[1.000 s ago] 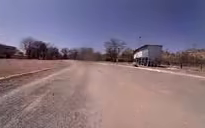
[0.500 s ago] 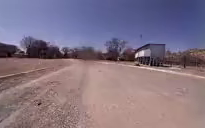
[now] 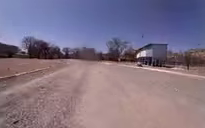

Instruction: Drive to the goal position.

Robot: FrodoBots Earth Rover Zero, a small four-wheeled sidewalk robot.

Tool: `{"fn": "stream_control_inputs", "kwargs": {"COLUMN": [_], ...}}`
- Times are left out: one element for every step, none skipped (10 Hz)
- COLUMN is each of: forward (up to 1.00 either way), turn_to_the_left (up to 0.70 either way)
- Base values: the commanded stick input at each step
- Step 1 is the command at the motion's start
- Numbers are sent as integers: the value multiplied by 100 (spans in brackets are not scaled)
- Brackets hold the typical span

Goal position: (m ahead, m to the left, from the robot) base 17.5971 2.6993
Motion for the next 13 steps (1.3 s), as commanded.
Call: {"fn": "stream_control_inputs", "kwargs": {"forward": [100, 100, 100, 100, 100, 100, 100, 100, 100, 100, 100, 100, 100], "turn_to_the_left": [0, 0, 0, 0, 0, 0, 0, 0, 0, 0, 0, 0, 0]}}
